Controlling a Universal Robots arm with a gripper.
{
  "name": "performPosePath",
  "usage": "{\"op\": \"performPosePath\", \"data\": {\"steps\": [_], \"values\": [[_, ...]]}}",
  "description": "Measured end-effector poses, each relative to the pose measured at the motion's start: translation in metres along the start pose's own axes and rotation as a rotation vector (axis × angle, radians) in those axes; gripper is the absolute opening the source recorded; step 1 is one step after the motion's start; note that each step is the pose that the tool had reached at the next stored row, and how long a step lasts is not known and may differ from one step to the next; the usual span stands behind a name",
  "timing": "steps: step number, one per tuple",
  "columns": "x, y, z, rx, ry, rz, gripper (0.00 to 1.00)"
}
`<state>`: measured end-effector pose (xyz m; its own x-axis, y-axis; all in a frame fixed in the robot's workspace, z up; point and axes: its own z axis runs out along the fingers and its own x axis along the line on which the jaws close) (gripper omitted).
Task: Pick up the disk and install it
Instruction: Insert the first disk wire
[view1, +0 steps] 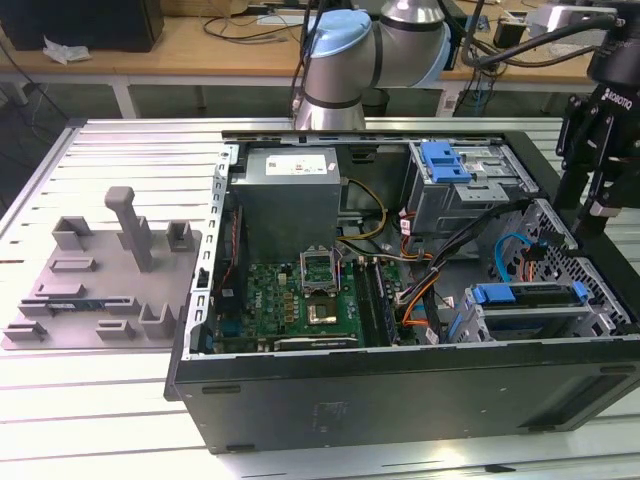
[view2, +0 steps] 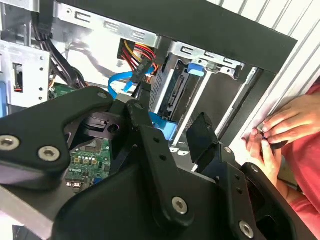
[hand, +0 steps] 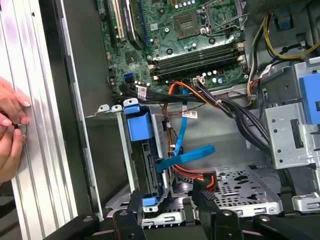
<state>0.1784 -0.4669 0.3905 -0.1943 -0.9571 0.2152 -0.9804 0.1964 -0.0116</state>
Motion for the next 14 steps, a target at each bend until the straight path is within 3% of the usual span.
{"op": "performPosePath", "data": {"steps": [2, 4, 7, 10, 14], "values": [[-0.007, -0.0022, -0.0009, -0.0011, 0.0099, 0.0, 0.56], [-0.0119, -0.0035, -0.0014, -0.0037, 0.0151, -0.001, 0.56], [-0.0199, -0.0063, -0.0009, -0.0328, 0.043, -0.008, 0.56], [-0.0266, -0.0107, 0.0009, -0.0575, 0.0614, -0.013, 0.56], [-0.0321, -0.0178, 0.0043, -0.0686, 0.072, -0.011, 0.56]]}}
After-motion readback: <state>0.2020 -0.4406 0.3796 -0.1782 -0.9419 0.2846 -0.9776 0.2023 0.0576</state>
